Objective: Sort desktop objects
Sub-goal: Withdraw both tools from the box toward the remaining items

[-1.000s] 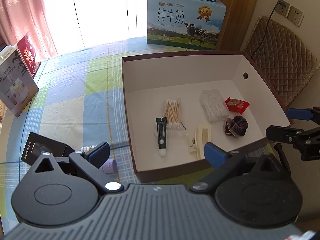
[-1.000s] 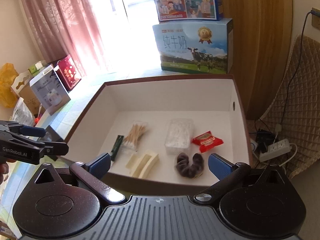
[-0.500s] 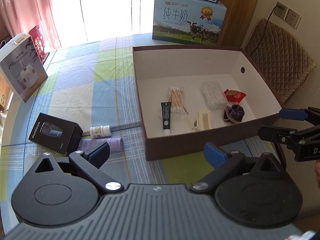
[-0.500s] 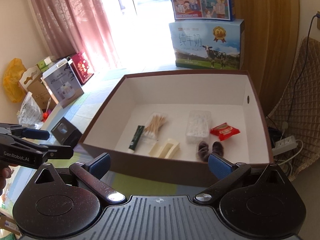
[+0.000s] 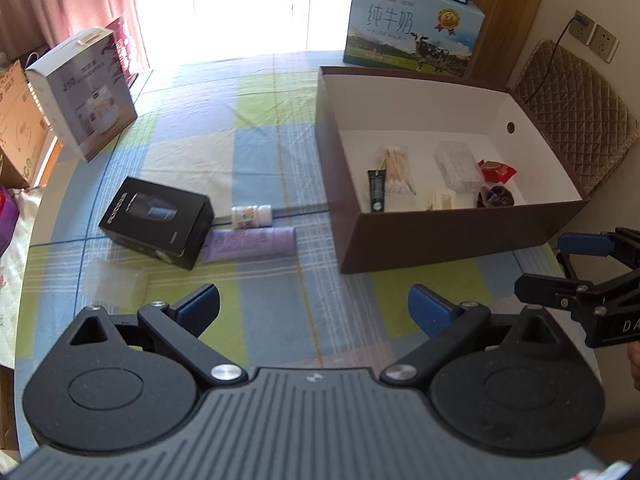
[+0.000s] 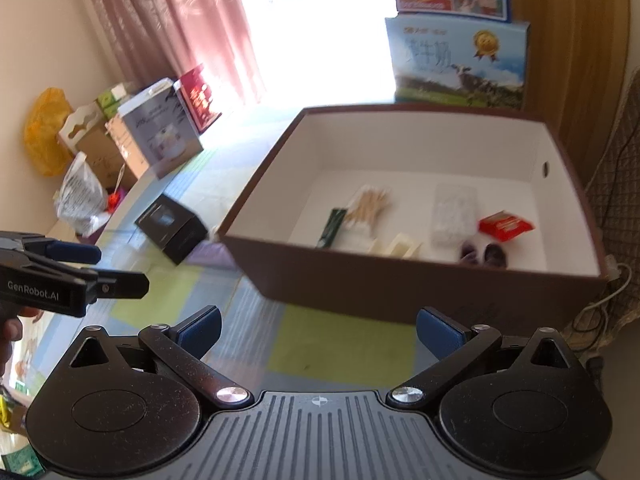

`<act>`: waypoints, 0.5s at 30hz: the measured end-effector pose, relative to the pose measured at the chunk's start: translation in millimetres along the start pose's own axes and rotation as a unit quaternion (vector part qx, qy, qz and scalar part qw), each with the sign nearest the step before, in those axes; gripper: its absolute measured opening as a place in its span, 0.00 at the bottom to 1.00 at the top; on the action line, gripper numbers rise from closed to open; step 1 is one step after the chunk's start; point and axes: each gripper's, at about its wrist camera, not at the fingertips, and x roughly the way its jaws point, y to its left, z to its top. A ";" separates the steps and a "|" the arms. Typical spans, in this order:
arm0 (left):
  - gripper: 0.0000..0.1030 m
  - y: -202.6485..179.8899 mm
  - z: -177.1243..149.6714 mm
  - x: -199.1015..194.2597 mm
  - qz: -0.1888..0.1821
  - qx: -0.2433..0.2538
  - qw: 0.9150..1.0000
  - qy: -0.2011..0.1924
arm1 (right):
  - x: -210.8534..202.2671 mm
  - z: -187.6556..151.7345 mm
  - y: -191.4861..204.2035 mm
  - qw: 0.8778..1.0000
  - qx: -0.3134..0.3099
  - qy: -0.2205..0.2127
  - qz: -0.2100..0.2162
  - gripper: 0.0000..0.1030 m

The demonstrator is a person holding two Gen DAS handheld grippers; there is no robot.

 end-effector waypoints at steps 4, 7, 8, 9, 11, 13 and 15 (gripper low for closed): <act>0.96 14.2 -10.1 -2.5 0.007 -0.008 1.000 0.008 | 6.6 -6.4 15.1 1.000 -0.005 0.010 0.008 0.98; 0.96 24.5 -17.3 -3.4 0.011 -0.014 1.000 0.013 | 11.5 -9.3 26.6 1.000 -0.007 0.015 0.013 0.98; 0.96 28.2 -19.7 -3.8 0.013 -0.016 1.000 0.015 | 13.3 -10.0 30.1 1.000 -0.008 0.017 0.015 0.98; 0.96 31.7 -21.8 -4.4 0.014 -0.019 1.000 0.016 | 15.1 -10.7 33.8 1.000 -0.008 0.019 0.018 0.98; 0.96 40.0 -26.2 -5.5 0.018 -0.023 0.999 0.020 | 19.2 -12.0 41.7 0.999 -0.012 0.023 0.023 0.98; 0.96 49.2 -31.3 -6.9 0.025 -0.028 0.999 0.023 | 23.3 -13.5 49.3 0.999 -0.016 0.027 0.027 0.98; 0.96 59.2 -35.9 -8.3 0.029 -0.035 0.999 0.026 | 28.8 -15.0 58.4 0.999 -0.019 0.031 0.031 0.98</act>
